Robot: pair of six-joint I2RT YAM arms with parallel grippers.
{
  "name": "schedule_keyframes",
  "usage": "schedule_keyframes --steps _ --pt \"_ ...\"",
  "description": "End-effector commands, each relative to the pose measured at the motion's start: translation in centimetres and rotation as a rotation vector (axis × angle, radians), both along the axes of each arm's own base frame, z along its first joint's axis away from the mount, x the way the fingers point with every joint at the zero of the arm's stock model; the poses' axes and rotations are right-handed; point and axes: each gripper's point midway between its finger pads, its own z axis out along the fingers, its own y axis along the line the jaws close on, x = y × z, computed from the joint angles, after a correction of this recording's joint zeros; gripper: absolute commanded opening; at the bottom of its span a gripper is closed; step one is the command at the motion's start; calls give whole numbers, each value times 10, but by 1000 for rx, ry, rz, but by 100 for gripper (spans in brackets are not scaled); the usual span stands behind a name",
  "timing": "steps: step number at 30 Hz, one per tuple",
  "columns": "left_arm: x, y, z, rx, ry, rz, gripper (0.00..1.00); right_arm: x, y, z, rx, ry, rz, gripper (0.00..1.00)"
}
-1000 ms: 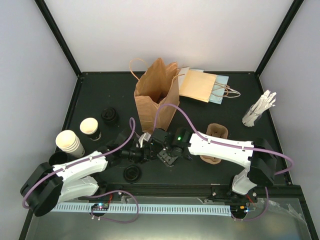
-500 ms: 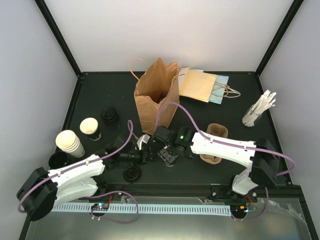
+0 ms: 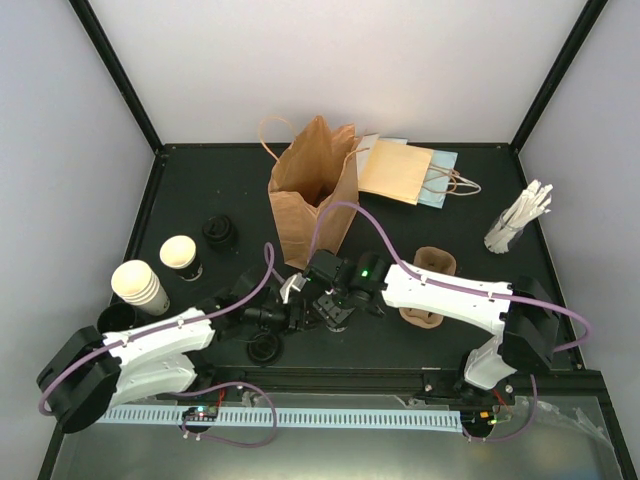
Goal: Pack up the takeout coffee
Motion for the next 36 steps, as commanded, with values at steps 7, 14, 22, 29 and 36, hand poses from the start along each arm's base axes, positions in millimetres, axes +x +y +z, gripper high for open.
schedule_keyframes --steps 7,14,22,29,36 --pt "8 -11 5 -39 -7 34 47 -27 -20 -43 -99 144 33 70" --pt "11 -3 -18 25 45 96 40 -29 -23 -42 -105 146 43 70" --pt "6 5 -43 79 129 133 32 -29 -24 -41 -109 146 53 70" --pt "7 3 -30 61 81 112 34 -27 -28 -40 -129 128 64 70" --pt "17 11 8 118 -48 114 44 -19 -30 -31 -124 79 45 70"
